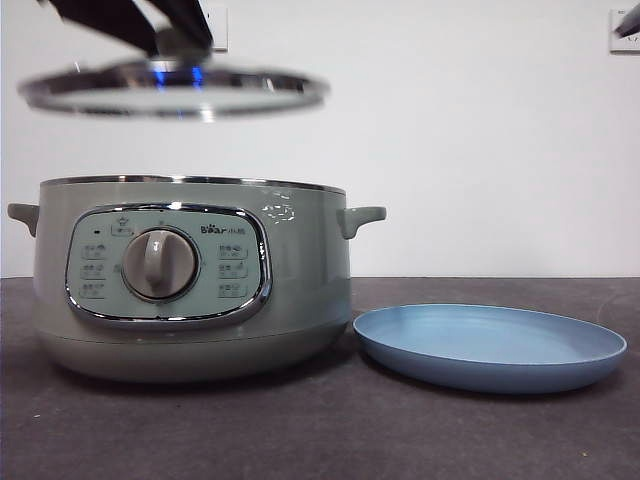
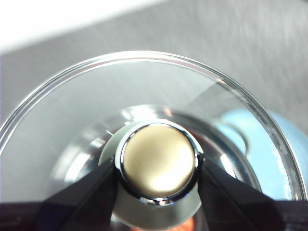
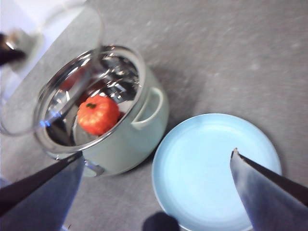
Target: Take the pumpkin out from the steamer,put the pumpkin in the blue plate,close the lid
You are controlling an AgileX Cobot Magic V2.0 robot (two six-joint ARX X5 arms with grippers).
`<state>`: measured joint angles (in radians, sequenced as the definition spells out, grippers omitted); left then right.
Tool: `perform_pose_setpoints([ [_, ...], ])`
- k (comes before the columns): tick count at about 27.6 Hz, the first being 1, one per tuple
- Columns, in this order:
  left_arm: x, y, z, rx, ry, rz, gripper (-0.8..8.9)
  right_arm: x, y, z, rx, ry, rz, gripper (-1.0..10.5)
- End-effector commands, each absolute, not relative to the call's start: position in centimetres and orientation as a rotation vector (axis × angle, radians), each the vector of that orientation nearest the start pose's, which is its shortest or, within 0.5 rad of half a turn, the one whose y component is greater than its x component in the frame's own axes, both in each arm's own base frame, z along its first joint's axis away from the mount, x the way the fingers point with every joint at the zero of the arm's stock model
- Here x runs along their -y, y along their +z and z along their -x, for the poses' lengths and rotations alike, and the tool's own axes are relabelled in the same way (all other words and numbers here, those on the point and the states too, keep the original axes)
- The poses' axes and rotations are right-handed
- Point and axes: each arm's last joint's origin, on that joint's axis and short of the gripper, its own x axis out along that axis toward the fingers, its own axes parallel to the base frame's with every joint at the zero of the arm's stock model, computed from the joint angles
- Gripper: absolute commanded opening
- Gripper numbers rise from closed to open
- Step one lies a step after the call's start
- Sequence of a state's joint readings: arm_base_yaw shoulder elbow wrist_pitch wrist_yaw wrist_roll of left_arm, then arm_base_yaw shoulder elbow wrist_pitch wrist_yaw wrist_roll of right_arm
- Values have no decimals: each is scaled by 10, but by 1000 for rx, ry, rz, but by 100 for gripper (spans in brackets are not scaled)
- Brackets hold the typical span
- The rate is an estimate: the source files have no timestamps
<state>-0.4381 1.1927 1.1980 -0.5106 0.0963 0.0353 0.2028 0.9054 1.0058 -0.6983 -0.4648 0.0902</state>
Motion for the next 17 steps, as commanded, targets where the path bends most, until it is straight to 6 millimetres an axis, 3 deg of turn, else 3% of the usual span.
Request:
perform_pose_setpoints([
  [1, 100, 389, -210, -363, -499, -121, -9, -59, 339, -176, -658, 666, -163, 504],
  [9, 70, 421, -156, -215, -335, -115, -9, -120, 330, -213, -752, 838, -84, 506],
  [17, 42, 433, -111, -139, -125, -121, -9, -197, 338, -244, -776, 921, 90, 511],
])
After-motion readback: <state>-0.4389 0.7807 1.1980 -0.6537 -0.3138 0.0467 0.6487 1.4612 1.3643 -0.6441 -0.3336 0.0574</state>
